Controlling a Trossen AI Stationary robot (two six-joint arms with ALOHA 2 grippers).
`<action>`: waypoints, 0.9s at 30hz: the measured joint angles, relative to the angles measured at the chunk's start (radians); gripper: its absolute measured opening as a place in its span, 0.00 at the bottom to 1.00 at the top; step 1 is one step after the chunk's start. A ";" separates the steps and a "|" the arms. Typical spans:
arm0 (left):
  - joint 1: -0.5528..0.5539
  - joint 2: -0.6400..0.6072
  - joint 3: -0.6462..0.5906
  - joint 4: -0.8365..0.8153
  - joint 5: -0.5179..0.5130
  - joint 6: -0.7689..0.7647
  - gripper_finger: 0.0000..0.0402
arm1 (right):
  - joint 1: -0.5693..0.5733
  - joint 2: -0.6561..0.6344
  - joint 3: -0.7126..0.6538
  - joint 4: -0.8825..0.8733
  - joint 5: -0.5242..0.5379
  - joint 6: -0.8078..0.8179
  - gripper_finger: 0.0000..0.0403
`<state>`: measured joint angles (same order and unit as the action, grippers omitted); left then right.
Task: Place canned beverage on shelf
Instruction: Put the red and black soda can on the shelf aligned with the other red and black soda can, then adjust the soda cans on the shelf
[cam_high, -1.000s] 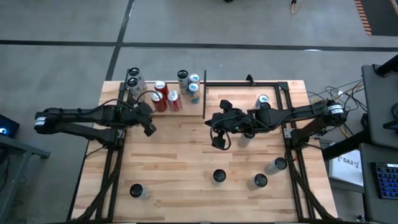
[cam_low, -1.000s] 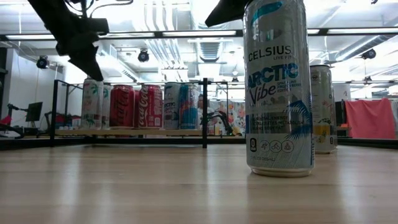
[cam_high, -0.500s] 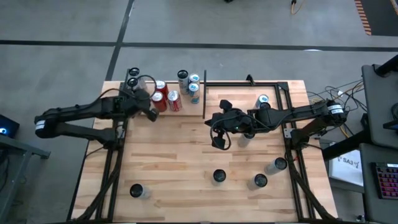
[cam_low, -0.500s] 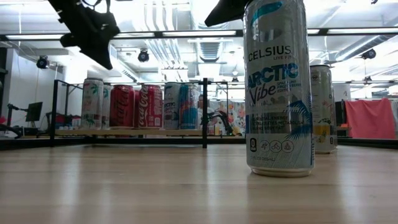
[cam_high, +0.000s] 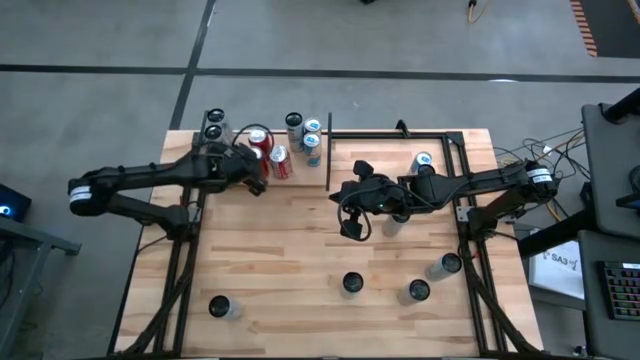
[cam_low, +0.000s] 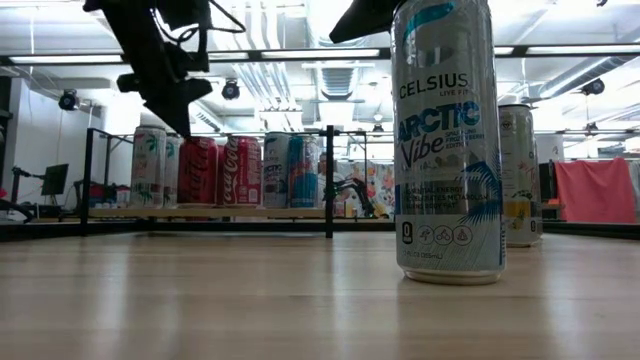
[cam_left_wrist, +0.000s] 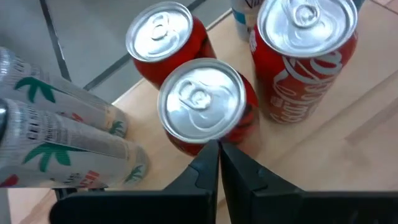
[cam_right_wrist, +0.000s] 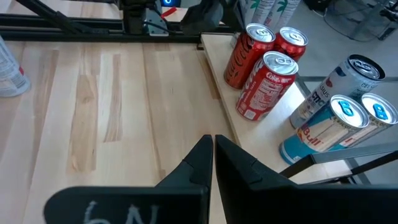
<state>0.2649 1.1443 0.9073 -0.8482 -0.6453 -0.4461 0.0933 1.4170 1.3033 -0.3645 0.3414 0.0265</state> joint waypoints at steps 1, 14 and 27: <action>0.000 0.007 0.000 -0.001 0.000 0.000 0.00 | 0.000 0.000 0.000 0.000 0.000 0.000 0.02; 0.000 -0.013 0.000 0.011 0.034 0.000 0.00 | 0.000 0.000 0.000 0.000 0.000 -0.001 0.02; -0.074 -0.147 0.000 0.146 0.027 0.361 0.00 | 0.000 0.000 0.000 0.003 0.000 0.024 0.02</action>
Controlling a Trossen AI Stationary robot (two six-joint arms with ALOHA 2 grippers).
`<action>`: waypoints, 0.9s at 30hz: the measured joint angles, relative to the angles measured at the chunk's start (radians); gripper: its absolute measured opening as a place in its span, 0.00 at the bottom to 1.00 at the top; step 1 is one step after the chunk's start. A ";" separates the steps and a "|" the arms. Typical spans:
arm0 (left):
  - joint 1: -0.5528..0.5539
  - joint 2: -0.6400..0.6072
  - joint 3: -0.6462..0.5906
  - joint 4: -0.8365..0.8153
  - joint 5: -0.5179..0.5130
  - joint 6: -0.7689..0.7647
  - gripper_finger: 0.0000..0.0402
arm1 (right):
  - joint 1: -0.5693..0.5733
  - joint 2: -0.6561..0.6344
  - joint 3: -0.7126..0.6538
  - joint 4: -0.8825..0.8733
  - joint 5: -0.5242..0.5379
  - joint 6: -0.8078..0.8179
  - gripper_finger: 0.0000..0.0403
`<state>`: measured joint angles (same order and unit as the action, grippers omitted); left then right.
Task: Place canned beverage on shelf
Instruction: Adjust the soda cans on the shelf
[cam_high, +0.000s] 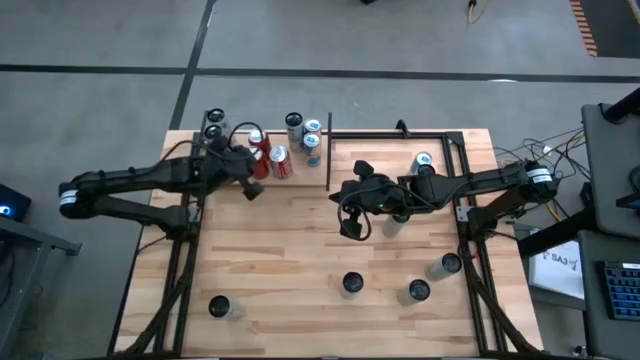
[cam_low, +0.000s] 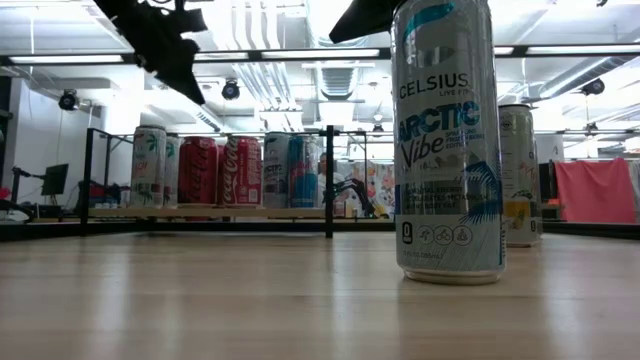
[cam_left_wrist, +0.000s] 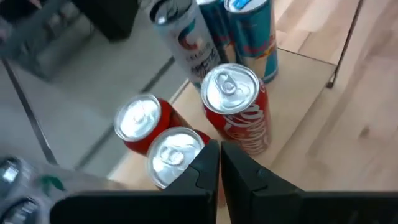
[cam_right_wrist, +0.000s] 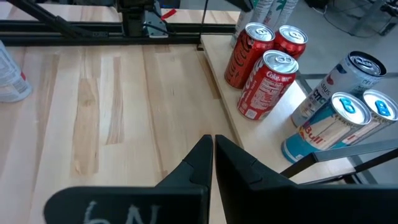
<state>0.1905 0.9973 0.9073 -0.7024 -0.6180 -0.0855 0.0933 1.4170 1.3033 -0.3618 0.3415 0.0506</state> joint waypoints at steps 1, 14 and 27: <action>0.002 -0.011 0.000 0.006 0.000 0.035 0.00 | 0.000 0.000 0.000 0.000 0.000 0.001 0.02; 0.326 0.069 0.139 0.010 0.349 0.103 0.00 | 0.000 0.000 0.000 0.002 0.000 0.002 0.02; 0.485 0.295 0.246 -0.061 0.418 0.162 0.00 | 0.000 0.000 0.000 0.001 0.000 0.002 0.02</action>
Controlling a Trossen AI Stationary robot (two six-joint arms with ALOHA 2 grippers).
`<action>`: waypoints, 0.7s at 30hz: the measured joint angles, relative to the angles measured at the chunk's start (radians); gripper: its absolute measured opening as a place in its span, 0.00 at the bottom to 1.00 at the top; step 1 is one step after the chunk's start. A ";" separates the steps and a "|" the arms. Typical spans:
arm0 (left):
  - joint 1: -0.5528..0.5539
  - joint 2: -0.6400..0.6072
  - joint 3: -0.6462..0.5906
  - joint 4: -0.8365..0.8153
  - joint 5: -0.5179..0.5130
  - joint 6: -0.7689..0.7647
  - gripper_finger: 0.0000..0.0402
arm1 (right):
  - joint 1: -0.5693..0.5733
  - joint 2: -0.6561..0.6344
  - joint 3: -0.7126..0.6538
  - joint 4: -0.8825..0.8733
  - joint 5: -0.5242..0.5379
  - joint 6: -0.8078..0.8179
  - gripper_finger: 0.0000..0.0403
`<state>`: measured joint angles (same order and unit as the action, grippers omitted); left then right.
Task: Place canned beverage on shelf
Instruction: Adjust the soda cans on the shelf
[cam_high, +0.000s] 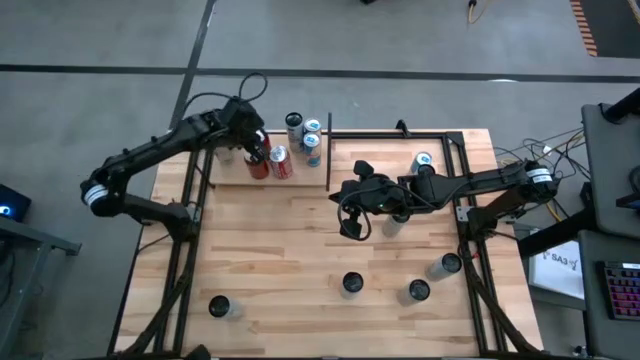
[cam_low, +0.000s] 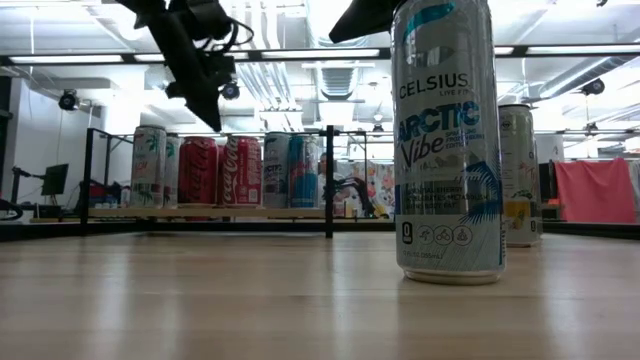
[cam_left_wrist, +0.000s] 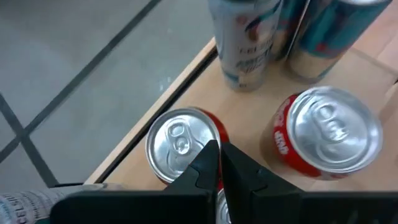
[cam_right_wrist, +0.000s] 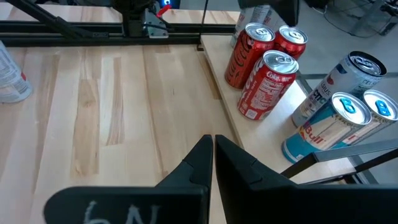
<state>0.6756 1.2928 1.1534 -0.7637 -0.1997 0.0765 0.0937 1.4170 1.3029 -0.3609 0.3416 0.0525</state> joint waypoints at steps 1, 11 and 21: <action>0.002 0.008 -0.002 0.000 0.000 0.003 0.00 | 0.000 0.000 0.000 0.000 0.000 0.000 0.02; 0.003 0.045 -0.008 -0.052 -0.089 -0.006 0.00 | 0.000 0.000 0.000 -0.001 0.000 0.000 0.02; 0.003 0.031 -0.007 -0.078 -0.097 -0.014 0.00 | 0.000 0.000 0.000 -0.001 0.000 0.000 0.02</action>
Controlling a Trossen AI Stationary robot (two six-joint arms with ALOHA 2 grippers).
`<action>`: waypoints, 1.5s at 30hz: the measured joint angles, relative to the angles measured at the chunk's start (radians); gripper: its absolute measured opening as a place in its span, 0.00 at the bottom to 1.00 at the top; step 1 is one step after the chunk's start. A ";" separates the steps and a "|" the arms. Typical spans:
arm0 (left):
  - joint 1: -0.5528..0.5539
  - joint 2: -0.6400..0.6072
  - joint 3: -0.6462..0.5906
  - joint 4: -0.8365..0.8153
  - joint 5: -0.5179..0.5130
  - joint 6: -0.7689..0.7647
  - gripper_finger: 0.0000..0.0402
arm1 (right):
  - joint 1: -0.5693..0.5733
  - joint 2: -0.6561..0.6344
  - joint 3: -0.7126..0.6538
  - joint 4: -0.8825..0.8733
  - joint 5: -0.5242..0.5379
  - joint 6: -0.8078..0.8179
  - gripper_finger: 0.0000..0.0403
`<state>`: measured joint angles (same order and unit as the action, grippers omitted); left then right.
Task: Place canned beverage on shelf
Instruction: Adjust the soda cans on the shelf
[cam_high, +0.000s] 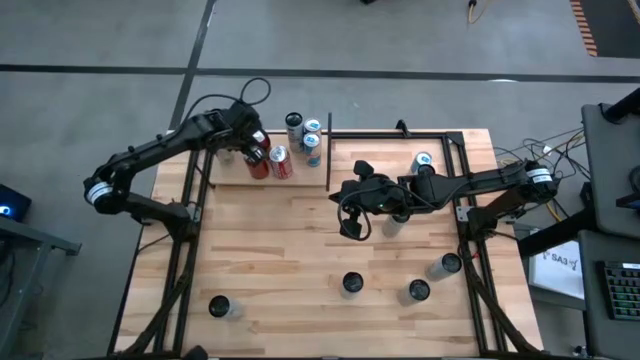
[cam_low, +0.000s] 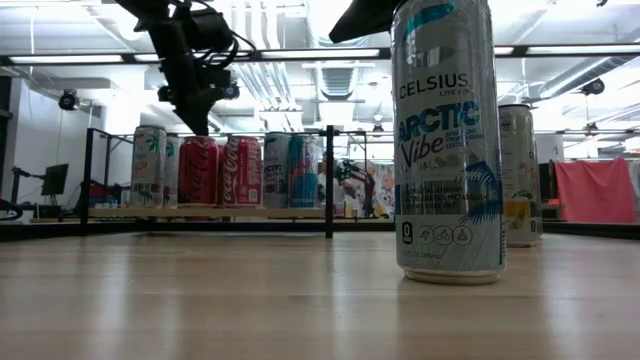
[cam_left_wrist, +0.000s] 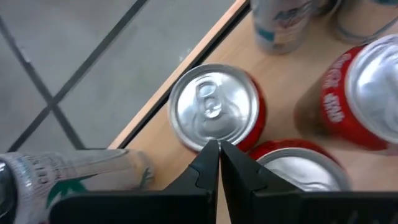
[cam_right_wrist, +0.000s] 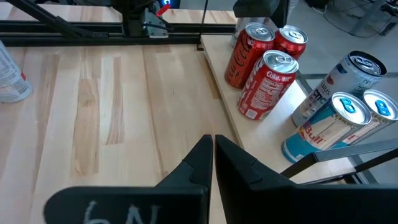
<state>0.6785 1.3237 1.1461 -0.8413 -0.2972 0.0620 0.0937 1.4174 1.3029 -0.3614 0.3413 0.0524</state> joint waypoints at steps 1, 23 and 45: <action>-0.001 0.000 0.002 0.006 0.009 0.000 0.00 | 0.000 0.000 0.000 0.000 0.000 0.000 0.02; -0.001 0.024 0.004 0.001 -0.003 -0.012 0.00 | 0.000 0.000 0.000 0.000 0.000 0.000 0.02; -0.135 -0.192 -0.014 0.018 -0.007 -0.113 0.00 | -0.035 0.064 0.028 0.202 0.001 -0.028 0.02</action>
<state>0.5432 1.1314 1.1318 -0.8236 -0.3046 -0.0512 0.0584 1.4814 1.3311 -0.1590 0.3420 0.0242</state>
